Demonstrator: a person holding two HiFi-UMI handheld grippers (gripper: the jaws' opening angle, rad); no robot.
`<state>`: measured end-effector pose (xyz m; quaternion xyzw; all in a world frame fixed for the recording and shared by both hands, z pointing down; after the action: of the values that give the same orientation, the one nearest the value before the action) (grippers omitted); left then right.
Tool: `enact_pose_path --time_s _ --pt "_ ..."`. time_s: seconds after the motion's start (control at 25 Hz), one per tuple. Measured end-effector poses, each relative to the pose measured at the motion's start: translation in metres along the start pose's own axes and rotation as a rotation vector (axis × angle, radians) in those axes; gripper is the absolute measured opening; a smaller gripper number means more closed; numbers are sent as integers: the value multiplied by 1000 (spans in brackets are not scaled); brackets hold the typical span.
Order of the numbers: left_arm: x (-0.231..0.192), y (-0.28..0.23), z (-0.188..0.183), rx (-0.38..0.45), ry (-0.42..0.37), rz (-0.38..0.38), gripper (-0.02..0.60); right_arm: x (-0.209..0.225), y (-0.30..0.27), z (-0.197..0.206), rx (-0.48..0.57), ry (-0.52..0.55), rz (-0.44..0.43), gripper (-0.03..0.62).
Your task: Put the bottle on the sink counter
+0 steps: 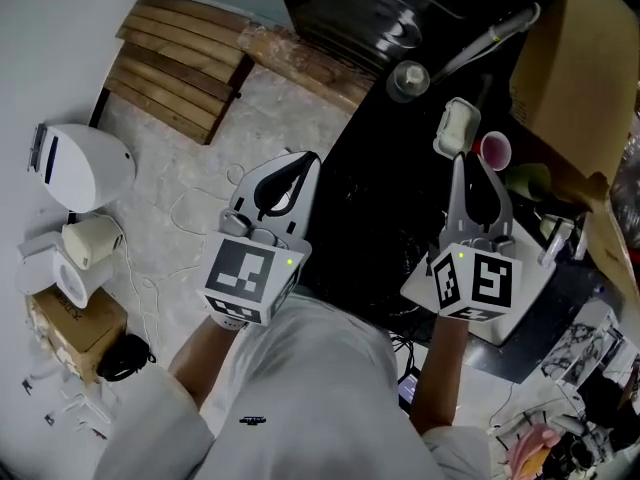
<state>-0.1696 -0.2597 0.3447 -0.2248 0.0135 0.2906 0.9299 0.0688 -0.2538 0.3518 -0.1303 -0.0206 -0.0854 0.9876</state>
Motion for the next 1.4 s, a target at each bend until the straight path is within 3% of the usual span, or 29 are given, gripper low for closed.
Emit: enact_pose_path --time_s 0.2,0.76,1.4 --pt "23 27 3 23 13 -27 6 8 34 -11 30 4 -25 11" --pt "90 87 3 110 57 -62 6 29 141 -25 60 69 -65 11" --pt "131 152 2 190 30 -53 6 21 248 -33 147 117 -64 11"
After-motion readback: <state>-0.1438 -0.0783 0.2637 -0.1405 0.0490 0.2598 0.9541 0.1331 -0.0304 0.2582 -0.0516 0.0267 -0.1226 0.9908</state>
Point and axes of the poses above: the fingertips, and each gripper's own axes: y backward along the fingers, x to its right, z out of its underside, the point moved 6 cm from there along y, backward along the fingers, and after that the axes turned 6 degrees about x, right-handed, at the moved point
